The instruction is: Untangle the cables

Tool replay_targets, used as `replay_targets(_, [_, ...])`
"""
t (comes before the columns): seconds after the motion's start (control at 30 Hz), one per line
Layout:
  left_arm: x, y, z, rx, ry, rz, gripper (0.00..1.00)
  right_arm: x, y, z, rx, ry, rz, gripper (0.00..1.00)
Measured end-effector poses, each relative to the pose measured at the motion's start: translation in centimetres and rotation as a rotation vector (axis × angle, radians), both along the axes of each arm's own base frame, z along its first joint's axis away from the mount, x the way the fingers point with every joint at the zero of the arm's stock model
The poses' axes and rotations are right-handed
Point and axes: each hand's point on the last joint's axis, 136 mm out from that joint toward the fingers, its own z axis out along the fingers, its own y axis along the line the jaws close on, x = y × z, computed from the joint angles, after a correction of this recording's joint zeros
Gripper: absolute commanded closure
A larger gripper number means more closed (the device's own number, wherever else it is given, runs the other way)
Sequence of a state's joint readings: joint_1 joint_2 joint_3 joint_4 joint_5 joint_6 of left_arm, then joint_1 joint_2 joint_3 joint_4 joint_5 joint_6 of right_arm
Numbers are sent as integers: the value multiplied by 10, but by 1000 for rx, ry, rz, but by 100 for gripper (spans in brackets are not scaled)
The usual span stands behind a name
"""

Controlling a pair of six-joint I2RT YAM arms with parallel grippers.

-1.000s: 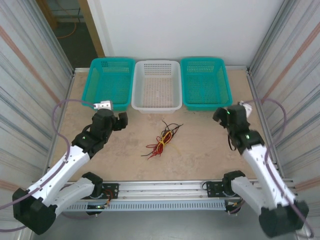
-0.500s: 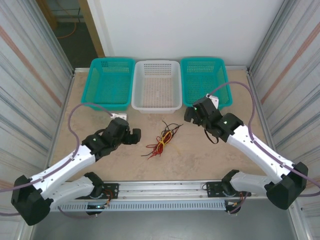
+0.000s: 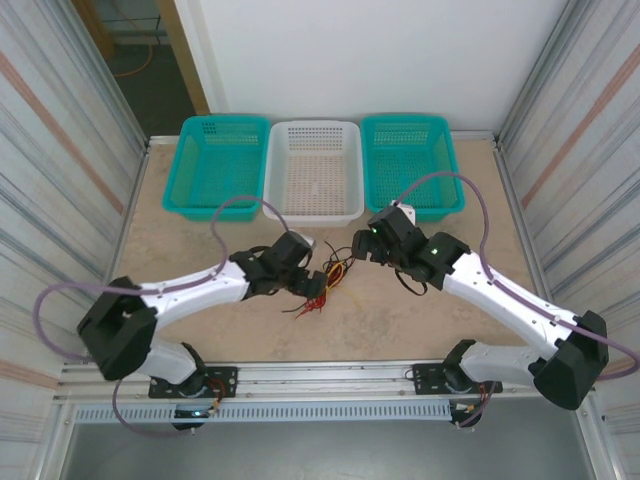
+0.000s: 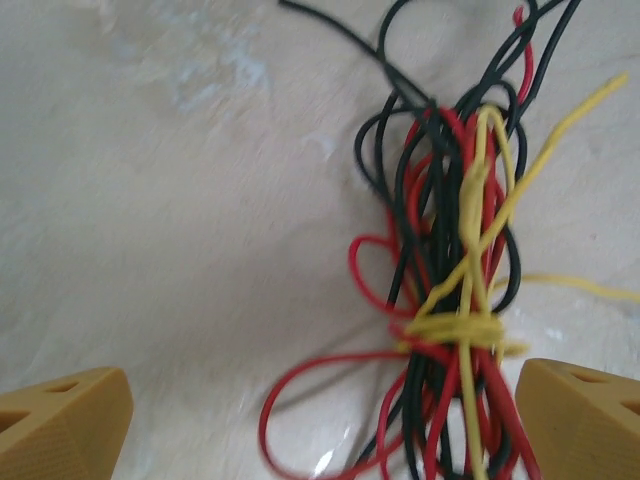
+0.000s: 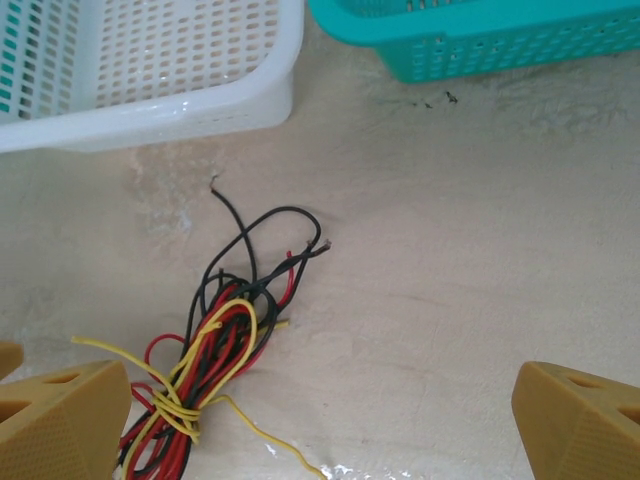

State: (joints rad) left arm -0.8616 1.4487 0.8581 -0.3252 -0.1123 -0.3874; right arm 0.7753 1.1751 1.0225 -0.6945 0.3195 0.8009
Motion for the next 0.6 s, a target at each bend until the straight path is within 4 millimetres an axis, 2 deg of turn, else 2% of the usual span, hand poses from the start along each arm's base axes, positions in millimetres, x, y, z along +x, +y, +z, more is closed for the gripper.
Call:
replay_targets(0.13, [16, -19, -14, 25, 6, -23, 9, -1, -6, 4, 14, -9, -10, 4])
replay_targets(0.43, [28, -53, -37, 17, 67, -81, 44, -12, -29, -3, 17, -6, -43, 4])
replay_targets(0.6, [29, -61, -39, -11, 85, -82, 62, -16, -35, -1, 27, -17, -50, 4])
